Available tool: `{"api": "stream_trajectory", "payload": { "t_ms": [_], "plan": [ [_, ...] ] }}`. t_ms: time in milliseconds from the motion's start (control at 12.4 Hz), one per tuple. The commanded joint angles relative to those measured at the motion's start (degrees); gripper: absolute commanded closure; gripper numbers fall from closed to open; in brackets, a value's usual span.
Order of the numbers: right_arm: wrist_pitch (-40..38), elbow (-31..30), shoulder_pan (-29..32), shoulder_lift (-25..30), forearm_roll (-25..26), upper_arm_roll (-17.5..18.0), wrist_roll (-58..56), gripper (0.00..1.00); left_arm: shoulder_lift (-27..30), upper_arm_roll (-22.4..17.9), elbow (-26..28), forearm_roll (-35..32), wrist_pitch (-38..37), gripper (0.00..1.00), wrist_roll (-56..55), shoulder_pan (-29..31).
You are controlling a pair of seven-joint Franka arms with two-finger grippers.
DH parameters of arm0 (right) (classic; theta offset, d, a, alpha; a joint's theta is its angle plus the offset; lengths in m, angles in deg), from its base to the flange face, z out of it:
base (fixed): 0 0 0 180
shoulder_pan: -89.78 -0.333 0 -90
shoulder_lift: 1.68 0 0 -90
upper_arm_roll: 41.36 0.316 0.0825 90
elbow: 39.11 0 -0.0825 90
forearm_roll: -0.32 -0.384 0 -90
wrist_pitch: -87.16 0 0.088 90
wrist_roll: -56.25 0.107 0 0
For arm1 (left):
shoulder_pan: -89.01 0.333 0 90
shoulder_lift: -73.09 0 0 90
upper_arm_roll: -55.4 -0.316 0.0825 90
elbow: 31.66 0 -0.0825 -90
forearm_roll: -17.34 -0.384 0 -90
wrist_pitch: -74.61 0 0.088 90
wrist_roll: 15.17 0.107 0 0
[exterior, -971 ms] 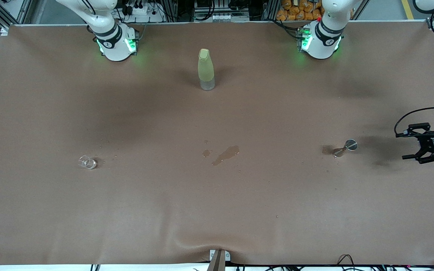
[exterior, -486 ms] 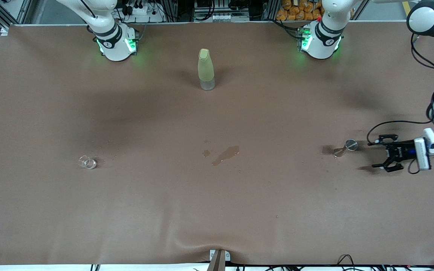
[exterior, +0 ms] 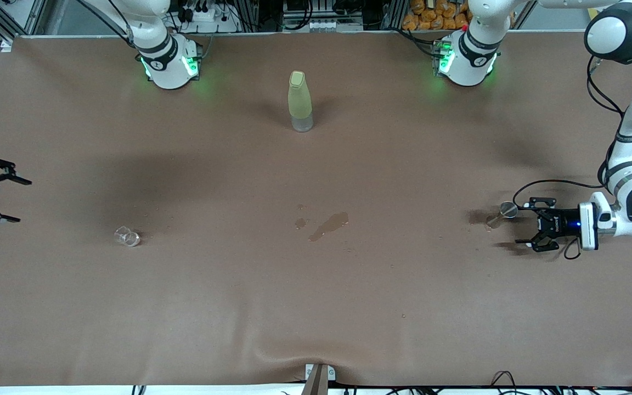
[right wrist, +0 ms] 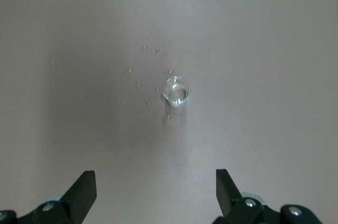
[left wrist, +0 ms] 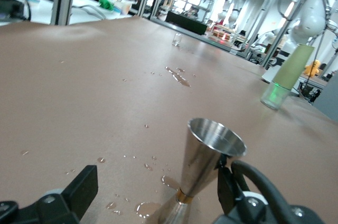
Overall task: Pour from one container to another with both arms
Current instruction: 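Grasp the steel jigger with the left gripper while the right gripper grasps the beaker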
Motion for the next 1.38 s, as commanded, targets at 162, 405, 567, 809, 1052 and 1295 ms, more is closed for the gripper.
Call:
{"api": "stream_trajectory", "payload": {
  "t_ms": [162, 405, 567, 809, 1052, 1295],
  "plan": [
    [-0.17, 0.88, 0.77, -8.85, -14.92, -2.72, -12.39, 0.0, -2.08, -0.11, -0.43, 0.96, -1.44, 0.0, 6.15, 0.81],
    [-0.26, 0.97, 1.03, -13.51, -22.74, -3.52, -18.28, 0.0, -3.14, -0.02, 0.01, 1.48, -1.52, 0.0, 8.27, 0.72],
    [-0.52, 0.97, 1.12, -16.41, -28.19, -4.66, -21.45, 0.0, -3.23, -0.02, 0.1, 1.66, -2.31, 0.0, 8.36, 0.37],
    [-0.78, 1.06, 2.17, -20.98, -35.84, -4.84, -28.12, 0.0, -3.32, -0.02, 0.01, 1.92, -4.68, 0.0, 8.27, 0.46],
    [-2.89, 1.06, 2.97, -24.24, -41.03, -4.84, -33.06, 0.0, -3.58, 0.06, 0.01, 2.01, -4.69, 0.19, 9.33, 0.37],
    [-6.4, 1.06, 3.58, -28.1, -46.48, -4.84, -38.59, 0.0, -3.58, 0.15, 0.37, 2.01, -4.86, 0.5, 9.24, 0.19]
  ]
}}
